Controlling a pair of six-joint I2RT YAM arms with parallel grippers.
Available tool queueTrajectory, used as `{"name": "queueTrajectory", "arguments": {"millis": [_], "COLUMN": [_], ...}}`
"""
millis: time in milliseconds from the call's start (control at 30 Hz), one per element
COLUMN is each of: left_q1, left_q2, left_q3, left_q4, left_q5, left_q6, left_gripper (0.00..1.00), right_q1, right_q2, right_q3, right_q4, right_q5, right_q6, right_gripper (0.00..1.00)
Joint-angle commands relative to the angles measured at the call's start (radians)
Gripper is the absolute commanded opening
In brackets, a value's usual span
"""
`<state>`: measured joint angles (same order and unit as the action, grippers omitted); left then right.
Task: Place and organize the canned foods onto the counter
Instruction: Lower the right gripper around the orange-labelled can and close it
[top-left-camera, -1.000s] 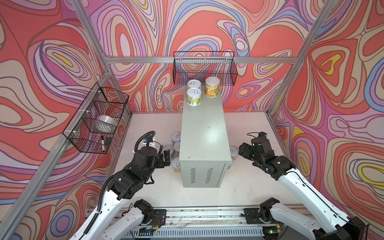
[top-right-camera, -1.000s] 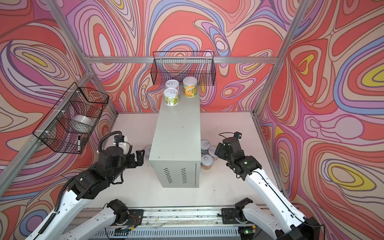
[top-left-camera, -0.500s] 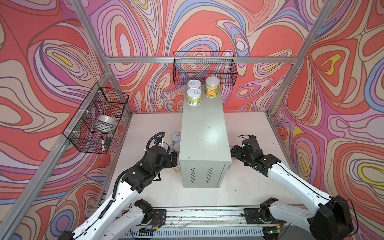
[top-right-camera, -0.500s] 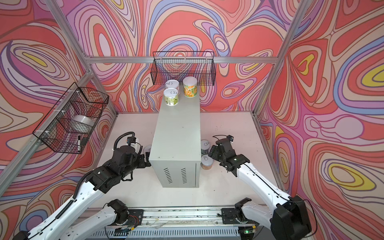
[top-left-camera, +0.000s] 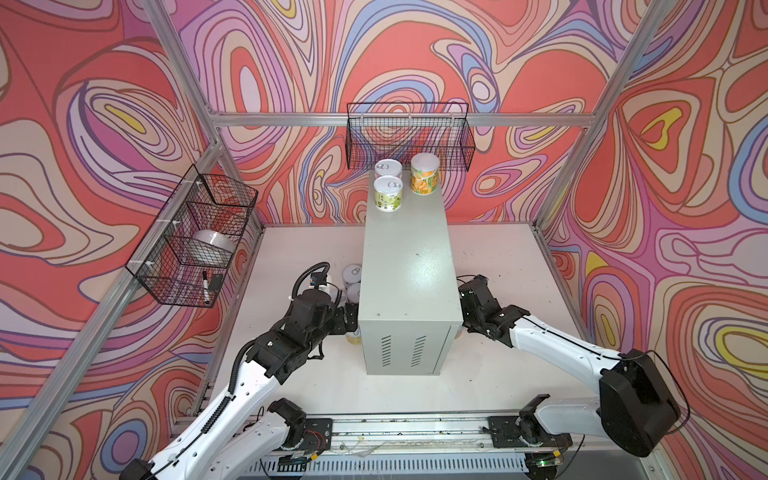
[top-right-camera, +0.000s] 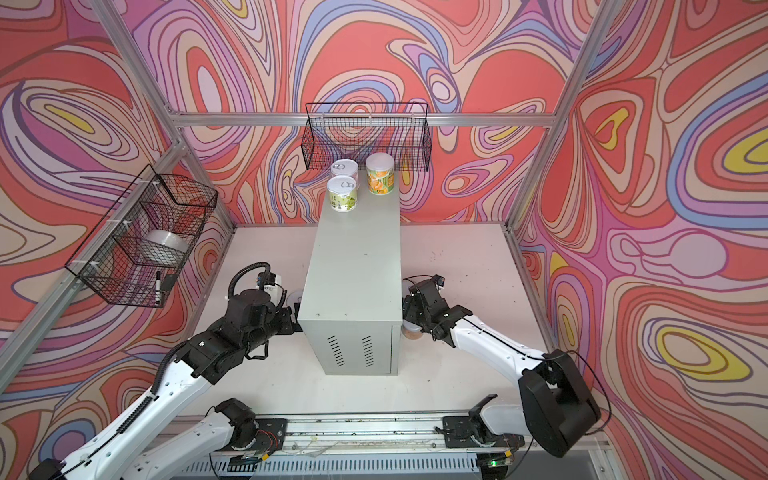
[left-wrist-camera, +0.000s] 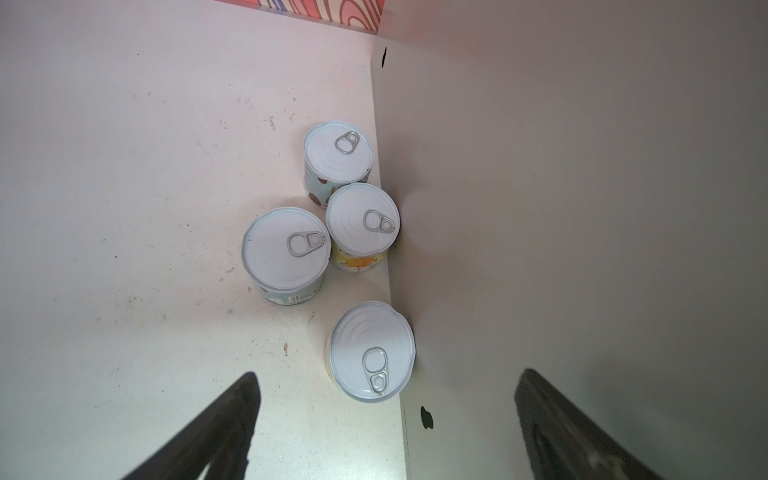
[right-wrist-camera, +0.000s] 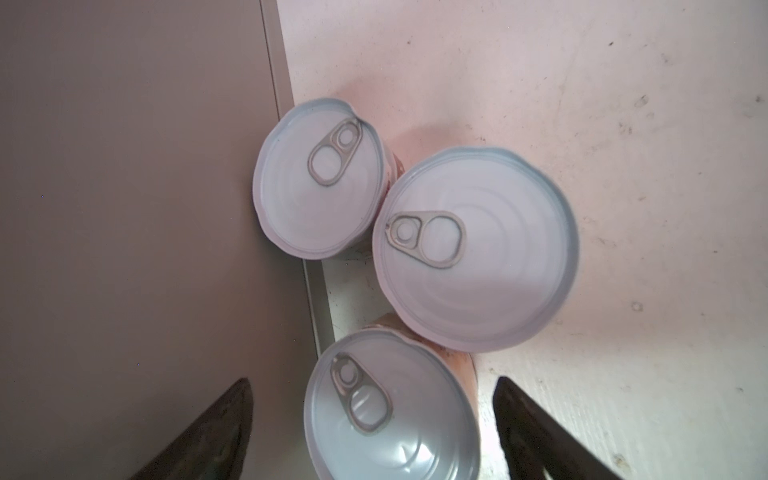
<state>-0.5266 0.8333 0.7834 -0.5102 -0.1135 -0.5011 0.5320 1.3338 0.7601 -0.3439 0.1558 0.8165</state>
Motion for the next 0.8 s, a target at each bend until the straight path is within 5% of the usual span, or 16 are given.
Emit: {"name": "queueTrajectory", "arguments": {"millis": [0,767], "left_q1": [0.010,0.027], "left_q2": [0.006,0.049], "left_q3": [-0.003,-0.010], "left_q4": [0.028,0.056], "left_q5": [0.017,0.043], "left_q6": [0.003,0.000], "left_gripper": [0.96,0.95], "right_q1": [0.005,0.043], "right_q2": [0.034,0.189], "right_q3": [-0.006,-0.040], "right_q4": [0.025,0.078], "right_q5": [-0.012,0.002], "right_q6": [0.009,0.029], "right_gripper": [0.93,0.90]}}
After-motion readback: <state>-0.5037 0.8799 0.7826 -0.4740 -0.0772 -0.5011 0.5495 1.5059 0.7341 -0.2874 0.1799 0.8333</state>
